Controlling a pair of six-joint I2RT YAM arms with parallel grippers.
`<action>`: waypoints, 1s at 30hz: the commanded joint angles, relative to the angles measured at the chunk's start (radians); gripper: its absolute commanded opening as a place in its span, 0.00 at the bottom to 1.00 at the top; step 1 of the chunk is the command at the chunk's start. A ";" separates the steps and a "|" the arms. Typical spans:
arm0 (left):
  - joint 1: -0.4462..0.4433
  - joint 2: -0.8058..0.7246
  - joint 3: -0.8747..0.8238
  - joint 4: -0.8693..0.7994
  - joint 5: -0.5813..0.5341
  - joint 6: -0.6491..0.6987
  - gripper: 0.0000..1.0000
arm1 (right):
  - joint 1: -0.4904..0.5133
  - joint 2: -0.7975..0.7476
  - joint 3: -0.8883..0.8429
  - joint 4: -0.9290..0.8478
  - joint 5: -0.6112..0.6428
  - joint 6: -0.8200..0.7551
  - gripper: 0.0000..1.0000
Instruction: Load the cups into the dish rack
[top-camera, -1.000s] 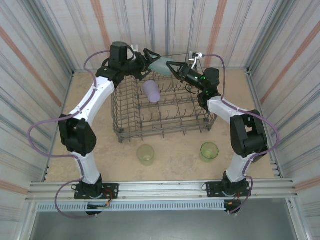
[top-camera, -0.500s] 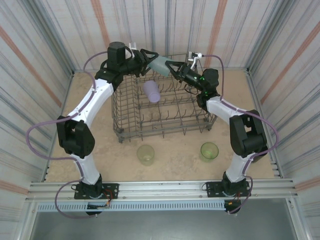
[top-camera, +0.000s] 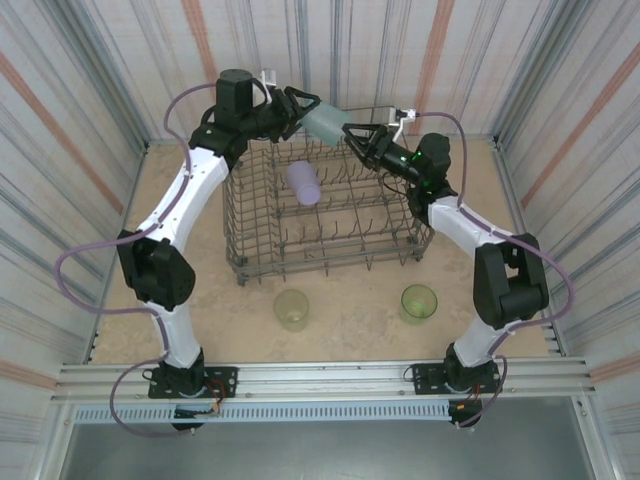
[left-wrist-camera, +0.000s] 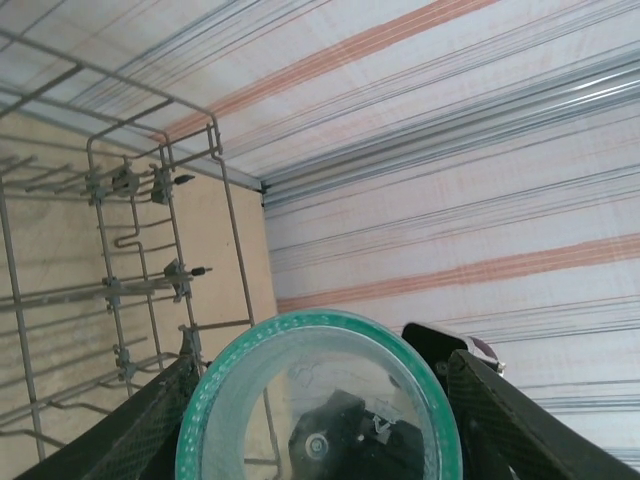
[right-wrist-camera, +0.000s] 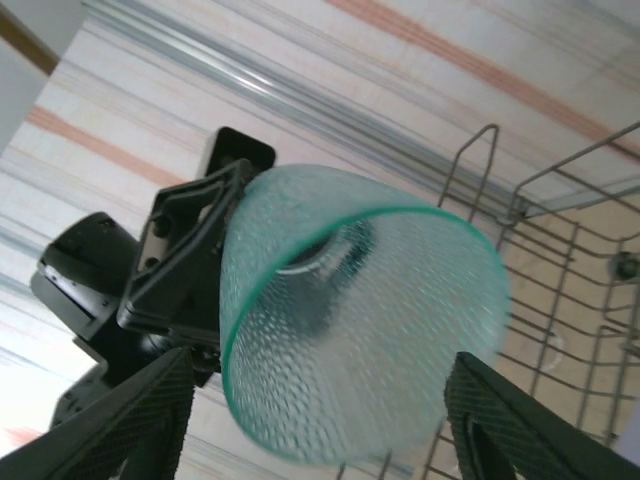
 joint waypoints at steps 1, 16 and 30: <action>-0.007 0.054 0.099 -0.090 -0.050 0.120 0.00 | -0.032 -0.085 -0.025 -0.169 -0.017 -0.152 0.75; -0.098 0.324 0.491 -0.402 -0.360 0.530 0.00 | -0.104 -0.365 -0.152 -0.718 0.197 -0.547 0.79; -0.173 0.426 0.546 -0.457 -0.599 0.787 0.00 | -0.128 -0.537 -0.238 -0.875 0.360 -0.676 0.82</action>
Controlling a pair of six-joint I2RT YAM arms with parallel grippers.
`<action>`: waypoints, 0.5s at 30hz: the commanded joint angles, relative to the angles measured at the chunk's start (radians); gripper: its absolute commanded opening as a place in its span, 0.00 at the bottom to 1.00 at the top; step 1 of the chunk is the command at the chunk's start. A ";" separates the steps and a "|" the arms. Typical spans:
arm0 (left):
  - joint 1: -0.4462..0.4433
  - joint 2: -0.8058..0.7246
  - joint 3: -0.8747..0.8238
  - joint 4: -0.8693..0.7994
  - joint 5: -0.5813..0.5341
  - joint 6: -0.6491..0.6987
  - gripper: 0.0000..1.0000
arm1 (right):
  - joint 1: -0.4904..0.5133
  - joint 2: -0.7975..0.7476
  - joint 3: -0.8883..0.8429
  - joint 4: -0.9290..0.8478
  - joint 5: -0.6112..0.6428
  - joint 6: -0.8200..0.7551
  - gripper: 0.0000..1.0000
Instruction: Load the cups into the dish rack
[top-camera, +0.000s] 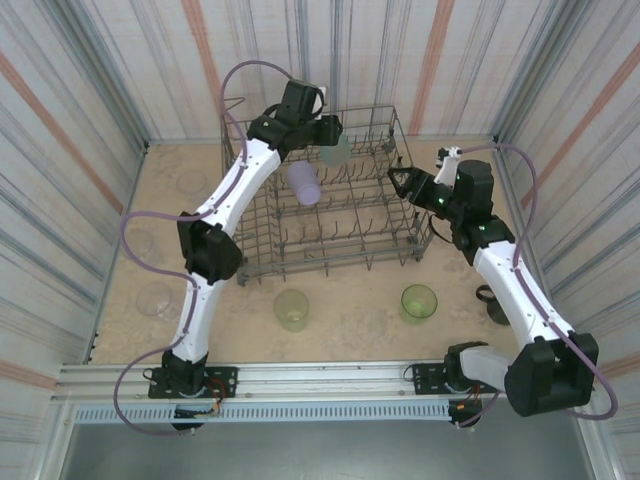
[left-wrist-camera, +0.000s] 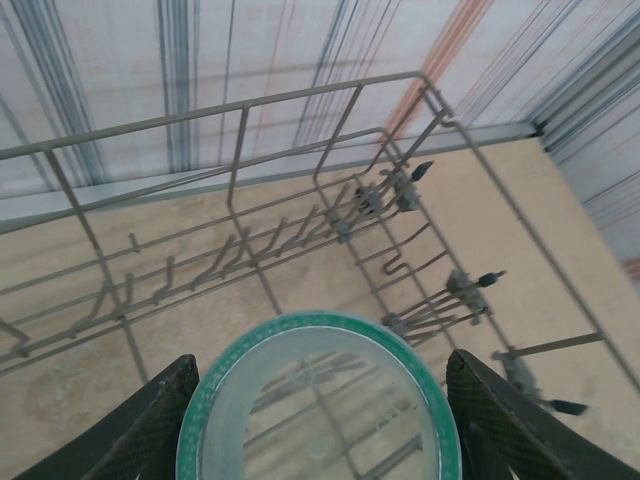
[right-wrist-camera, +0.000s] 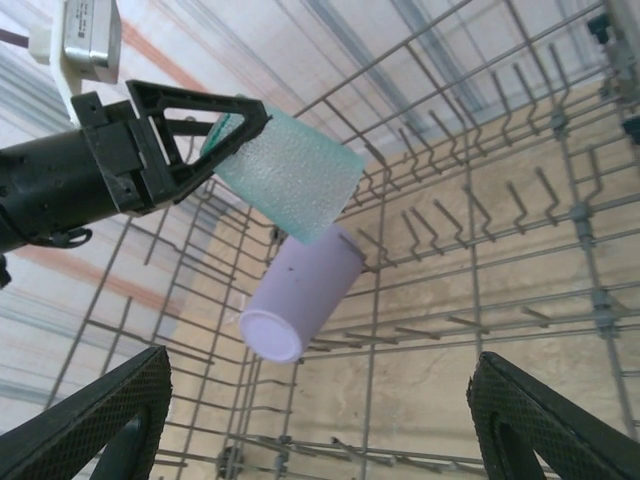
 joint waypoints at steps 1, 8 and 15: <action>-0.009 0.027 0.033 -0.030 -0.091 0.103 0.00 | -0.013 -0.037 -0.034 -0.049 0.062 -0.057 0.82; -0.014 0.060 0.031 -0.021 -0.112 0.125 0.00 | -0.026 -0.044 -0.061 -0.070 0.062 -0.070 0.87; -0.019 0.082 0.012 0.030 -0.108 0.125 0.00 | -0.027 -0.046 -0.073 -0.079 0.062 -0.077 0.99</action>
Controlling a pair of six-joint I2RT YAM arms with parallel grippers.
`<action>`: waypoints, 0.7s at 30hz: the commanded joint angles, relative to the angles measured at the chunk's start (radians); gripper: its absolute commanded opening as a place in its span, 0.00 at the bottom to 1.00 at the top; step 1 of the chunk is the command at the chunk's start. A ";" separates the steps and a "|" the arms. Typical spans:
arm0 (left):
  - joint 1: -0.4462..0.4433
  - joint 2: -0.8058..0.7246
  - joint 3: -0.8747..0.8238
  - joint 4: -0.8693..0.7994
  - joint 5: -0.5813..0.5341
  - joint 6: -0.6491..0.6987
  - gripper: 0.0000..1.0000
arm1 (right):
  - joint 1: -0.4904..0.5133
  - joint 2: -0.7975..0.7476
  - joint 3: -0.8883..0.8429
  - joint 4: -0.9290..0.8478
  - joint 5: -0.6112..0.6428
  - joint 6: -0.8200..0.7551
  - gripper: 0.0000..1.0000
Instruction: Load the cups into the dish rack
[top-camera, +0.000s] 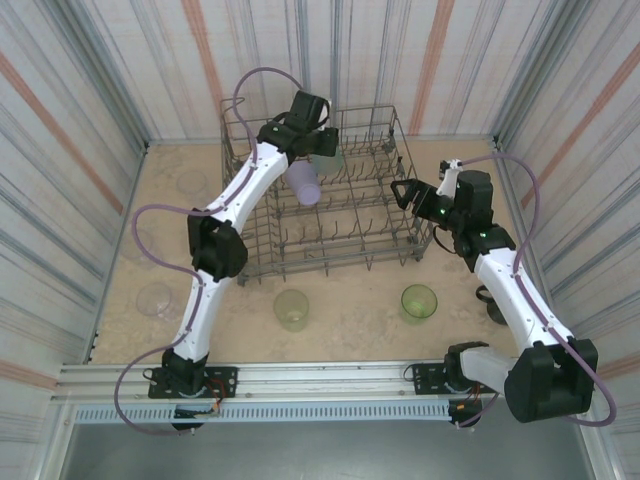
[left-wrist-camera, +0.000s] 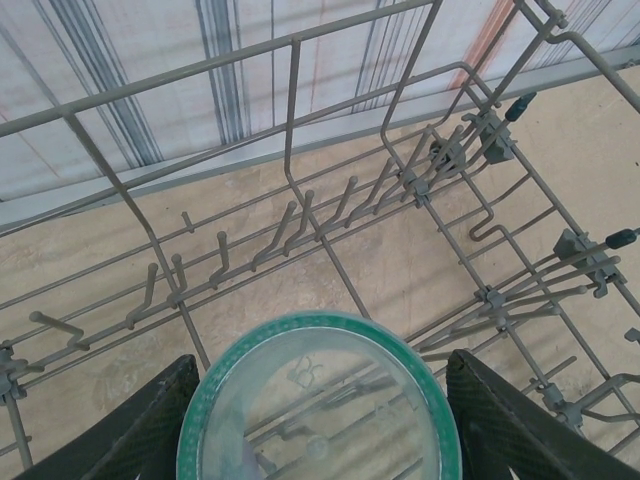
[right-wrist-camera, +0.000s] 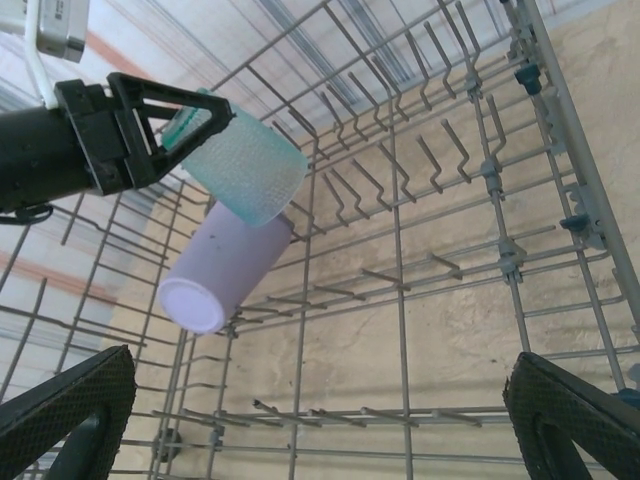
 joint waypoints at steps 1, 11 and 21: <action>-0.011 0.012 0.010 0.045 -0.020 0.016 0.00 | -0.005 -0.023 -0.012 -0.014 0.015 -0.025 0.99; -0.029 0.030 0.005 0.083 -0.032 0.010 0.00 | -0.006 -0.028 -0.021 -0.015 0.020 -0.027 0.99; -0.041 0.042 0.001 0.128 -0.029 -0.021 0.00 | -0.007 -0.028 -0.036 -0.009 0.022 -0.021 0.99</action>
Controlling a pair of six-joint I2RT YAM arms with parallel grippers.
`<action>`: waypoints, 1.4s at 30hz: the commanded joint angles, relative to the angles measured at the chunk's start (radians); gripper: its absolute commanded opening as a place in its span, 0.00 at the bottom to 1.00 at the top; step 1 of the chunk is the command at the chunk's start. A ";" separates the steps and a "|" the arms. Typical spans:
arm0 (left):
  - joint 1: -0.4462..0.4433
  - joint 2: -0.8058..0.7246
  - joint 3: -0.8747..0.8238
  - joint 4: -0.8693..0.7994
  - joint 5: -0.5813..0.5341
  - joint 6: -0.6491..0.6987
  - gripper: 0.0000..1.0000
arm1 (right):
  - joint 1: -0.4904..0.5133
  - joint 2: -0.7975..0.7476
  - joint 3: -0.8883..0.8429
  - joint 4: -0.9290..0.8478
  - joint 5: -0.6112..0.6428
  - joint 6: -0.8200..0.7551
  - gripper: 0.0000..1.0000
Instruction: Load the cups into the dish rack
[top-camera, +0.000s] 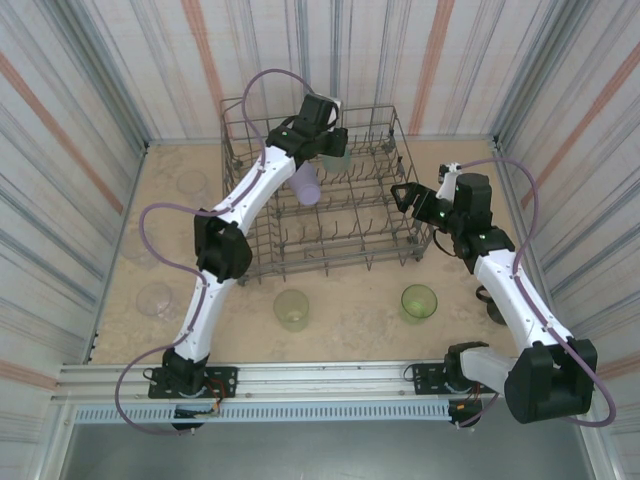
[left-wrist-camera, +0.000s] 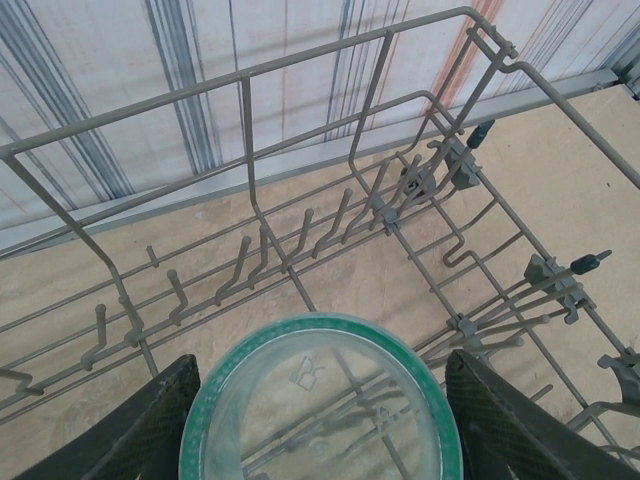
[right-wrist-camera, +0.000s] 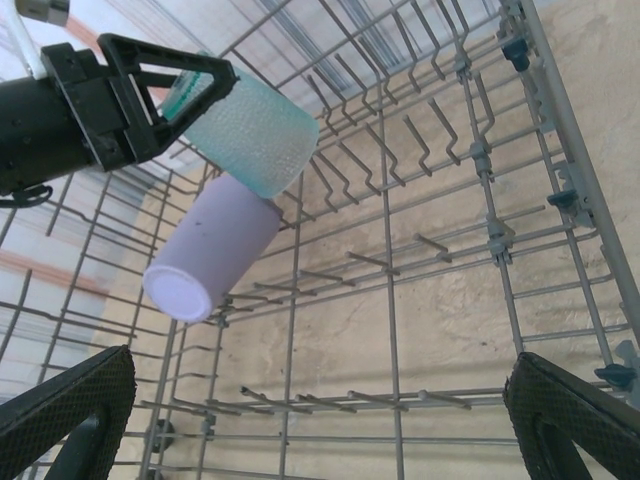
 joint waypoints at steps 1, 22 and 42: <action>-0.011 0.018 0.001 0.045 -0.010 -0.022 0.00 | -0.005 -0.024 -0.015 0.000 0.020 -0.018 0.99; -0.025 0.065 -0.024 0.104 -0.031 -0.052 0.00 | -0.008 -0.022 -0.023 0.000 0.022 -0.019 0.99; -0.073 -0.018 -0.331 0.305 -0.175 0.058 0.00 | -0.014 -0.045 -0.038 0.002 0.021 -0.016 0.99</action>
